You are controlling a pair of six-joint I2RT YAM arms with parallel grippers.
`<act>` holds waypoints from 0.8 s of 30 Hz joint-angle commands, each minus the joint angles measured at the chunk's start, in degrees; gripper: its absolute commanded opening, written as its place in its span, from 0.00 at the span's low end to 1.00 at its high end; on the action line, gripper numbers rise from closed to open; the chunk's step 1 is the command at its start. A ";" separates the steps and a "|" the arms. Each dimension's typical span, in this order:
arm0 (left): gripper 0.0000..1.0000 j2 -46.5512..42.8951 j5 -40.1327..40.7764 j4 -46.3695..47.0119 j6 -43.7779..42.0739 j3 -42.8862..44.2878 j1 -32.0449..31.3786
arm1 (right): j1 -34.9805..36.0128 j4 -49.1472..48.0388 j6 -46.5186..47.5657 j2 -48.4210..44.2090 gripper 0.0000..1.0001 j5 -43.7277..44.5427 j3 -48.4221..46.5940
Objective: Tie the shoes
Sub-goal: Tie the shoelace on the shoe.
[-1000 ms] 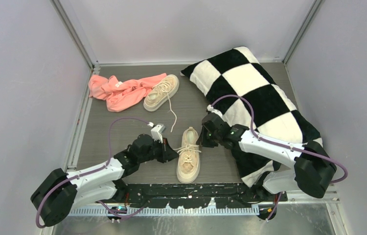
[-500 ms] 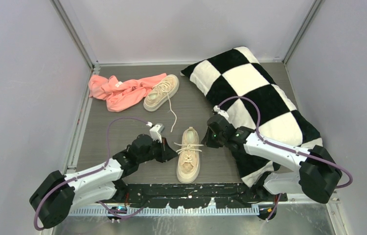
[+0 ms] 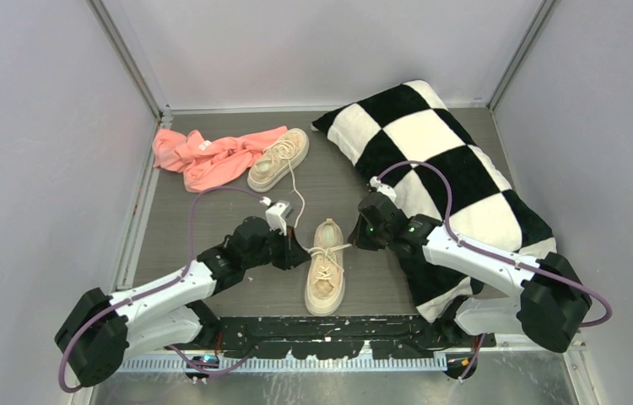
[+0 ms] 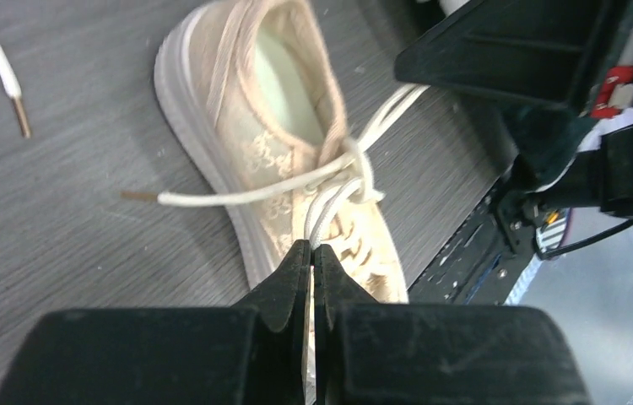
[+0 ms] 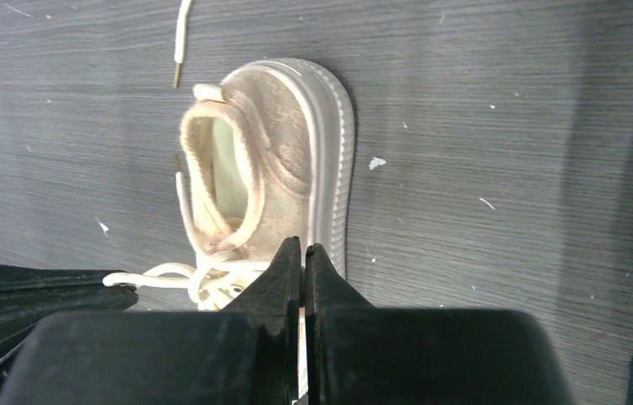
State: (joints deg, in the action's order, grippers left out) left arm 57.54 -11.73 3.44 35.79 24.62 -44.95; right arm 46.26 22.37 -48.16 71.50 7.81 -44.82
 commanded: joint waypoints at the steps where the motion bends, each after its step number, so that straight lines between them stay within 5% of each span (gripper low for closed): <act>1: 0.00 -1.58 1.74 -0.99 -0.35 -0.22 -0.05 | -0.34 -0.10 0.78 -1.51 0.01 1.80 -2.06; 9: 0.00 3.52 -0.08 11.97 7.05 -9.32 -0.05 | -0.29 -4.39 -0.52 2.34 0.01 0.95 2.92; 24: 0.00 -0.81 2.87 6.48 5.74 -8.68 -0.05 | -0.96 -1.56 1.49 -0.17 0.01 2.58 3.04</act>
State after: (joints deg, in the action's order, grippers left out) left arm 60.10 -11.14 11.22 42.02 14.70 -44.95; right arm 46.09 19.75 -48.07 73.91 7.75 -41.23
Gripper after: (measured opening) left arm 0.015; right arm 0.031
